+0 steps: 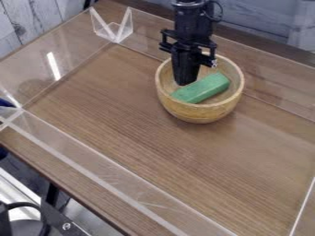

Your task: Put the green block in the brown bowl

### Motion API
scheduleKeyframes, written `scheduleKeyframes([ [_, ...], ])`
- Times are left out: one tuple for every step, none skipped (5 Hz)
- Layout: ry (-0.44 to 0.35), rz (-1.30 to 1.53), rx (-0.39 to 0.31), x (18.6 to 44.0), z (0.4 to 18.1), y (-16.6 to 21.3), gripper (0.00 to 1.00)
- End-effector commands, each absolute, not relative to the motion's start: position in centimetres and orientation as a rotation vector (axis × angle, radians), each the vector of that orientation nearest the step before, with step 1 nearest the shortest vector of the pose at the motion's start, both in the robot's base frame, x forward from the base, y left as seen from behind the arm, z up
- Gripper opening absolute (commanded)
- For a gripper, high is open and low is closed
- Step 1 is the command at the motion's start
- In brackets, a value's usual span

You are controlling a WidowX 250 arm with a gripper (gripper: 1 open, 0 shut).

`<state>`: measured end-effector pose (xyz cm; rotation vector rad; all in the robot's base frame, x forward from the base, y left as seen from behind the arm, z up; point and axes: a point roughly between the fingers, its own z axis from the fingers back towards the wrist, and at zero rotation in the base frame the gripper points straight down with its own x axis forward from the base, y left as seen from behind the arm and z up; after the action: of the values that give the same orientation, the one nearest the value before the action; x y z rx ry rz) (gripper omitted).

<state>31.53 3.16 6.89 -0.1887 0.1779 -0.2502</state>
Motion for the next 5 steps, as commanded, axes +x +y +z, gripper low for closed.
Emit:
scheduleKeyframes([
  [0.048, -0.252, -0.158, 32.6, 11.0, 3.6, 0.0],
  [0.035, -0.252, -0.159, 32.7, 11.5, 3.7, 0.0],
  [0.026, -0.25, -0.161, 32.7, 11.8, 3.8, 0.0],
  [0.017, -0.248, -0.162, 32.7, 12.1, 3.9, 0.0],
  [0.009, -0.245, -0.163, 32.8, 12.3, 4.0, 0.0],
])
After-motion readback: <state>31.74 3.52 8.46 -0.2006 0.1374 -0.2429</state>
